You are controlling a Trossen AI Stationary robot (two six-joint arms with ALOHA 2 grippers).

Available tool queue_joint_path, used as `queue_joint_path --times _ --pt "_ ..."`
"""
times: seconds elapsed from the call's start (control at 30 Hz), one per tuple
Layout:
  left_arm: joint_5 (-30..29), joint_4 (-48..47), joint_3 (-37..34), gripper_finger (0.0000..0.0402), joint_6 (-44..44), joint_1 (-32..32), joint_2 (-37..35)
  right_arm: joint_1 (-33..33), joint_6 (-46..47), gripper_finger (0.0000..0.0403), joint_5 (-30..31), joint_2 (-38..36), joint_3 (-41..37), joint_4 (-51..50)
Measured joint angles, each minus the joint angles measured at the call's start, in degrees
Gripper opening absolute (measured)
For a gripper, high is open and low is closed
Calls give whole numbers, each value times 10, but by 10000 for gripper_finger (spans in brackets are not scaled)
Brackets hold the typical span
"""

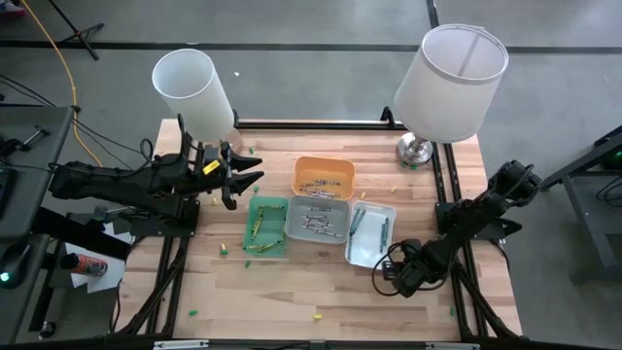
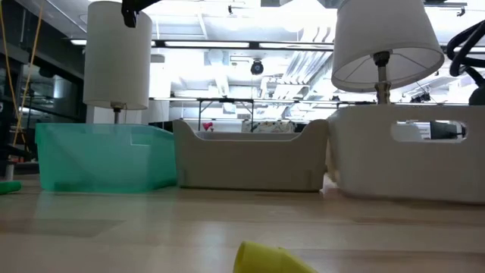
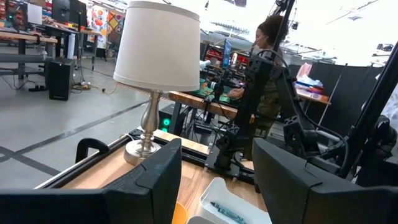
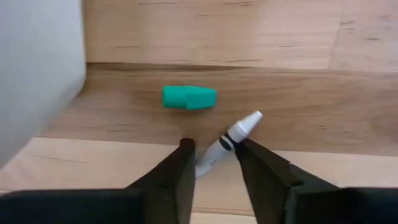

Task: Sort crayons
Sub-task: Put the white crayon into the gray bin

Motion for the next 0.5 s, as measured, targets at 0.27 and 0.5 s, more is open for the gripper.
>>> queue_joint_path --times 0.27,0.5 --pt "0 0 0 184 0 0 0 6 -23 13 -7 0 0 -19" --pt "0 0 0 184 0 0 0 6 -33 15 -4 0 2 -20"
